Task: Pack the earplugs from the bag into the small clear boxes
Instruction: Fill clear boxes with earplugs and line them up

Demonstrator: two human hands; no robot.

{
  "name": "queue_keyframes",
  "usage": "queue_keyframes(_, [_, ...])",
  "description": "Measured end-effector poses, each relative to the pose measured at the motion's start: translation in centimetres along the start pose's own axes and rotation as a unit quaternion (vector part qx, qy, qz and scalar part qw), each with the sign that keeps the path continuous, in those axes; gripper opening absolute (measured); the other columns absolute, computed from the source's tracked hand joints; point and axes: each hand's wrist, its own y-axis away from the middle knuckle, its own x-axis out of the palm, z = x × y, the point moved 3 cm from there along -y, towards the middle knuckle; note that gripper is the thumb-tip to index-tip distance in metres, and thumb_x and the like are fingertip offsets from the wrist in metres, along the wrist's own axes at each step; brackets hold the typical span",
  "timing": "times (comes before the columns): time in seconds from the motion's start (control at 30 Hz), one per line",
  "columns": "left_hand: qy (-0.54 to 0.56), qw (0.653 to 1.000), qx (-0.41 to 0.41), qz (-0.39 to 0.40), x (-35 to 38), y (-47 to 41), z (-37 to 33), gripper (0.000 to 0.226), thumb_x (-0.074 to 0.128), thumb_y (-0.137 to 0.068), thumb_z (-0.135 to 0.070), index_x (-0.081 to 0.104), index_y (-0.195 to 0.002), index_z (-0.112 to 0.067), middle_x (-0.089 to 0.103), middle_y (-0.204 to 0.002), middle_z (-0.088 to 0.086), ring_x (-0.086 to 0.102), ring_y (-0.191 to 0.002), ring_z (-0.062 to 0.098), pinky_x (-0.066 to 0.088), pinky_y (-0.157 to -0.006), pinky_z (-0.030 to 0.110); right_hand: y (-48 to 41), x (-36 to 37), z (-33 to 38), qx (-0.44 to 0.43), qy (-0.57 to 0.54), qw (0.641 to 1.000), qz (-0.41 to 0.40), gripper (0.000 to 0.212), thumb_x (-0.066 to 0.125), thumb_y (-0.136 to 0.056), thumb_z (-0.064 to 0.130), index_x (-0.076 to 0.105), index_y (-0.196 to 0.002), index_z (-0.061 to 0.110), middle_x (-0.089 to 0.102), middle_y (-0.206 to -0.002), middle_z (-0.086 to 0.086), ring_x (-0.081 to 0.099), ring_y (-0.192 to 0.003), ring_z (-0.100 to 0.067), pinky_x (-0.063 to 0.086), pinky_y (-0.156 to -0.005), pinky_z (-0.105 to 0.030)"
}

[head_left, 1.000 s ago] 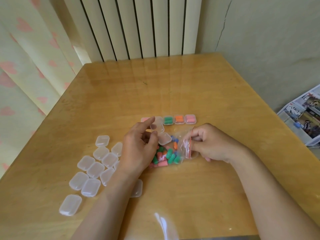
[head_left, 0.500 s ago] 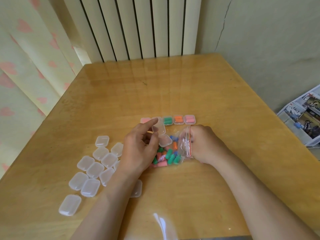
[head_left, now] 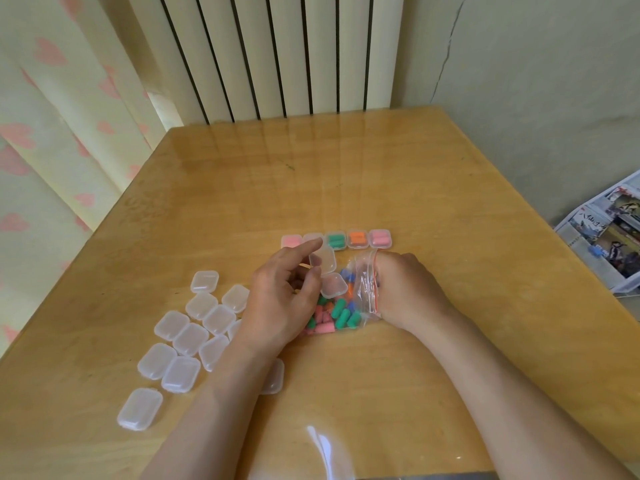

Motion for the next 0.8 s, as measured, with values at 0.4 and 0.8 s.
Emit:
queue_keyframes(0.4, [-0.038,0.999,0.038,-0.003,0.1,-0.1,0.2,0.042,0.061,-0.091,0.003,0.065,-0.127,-0.019,0.065,-0.1,-0.006,0.064,-0.077,0.007,0.045,-0.067,0.009,-0.1,0.0,-0.6,-0.027,-0.065,0.997,0.021,0.018,0.057,-0.083,0.026,0.062,-0.101,0.028,0.067,-0.081,0.0,0.063,-0.074,-0.029,0.057,-0.067,-0.043])
queue_keyframes(0.8, [-0.027,0.999,0.02,-0.013,0.0,-0.2,0.2,0.041,0.06,-0.092,0.002,0.064,-0.124,-0.023,0.065,-0.101,-0.007,0.063,-0.076,0.003,0.046,-0.067,0.009,0.4,-3.6,-0.7,-0.033,-0.304,0.951,-0.049,0.009,0.052,-0.065,0.016,0.052,-0.065,0.007,0.056,-0.059,0.0,0.054,-0.048,-0.011,0.042,-0.051,-0.03])
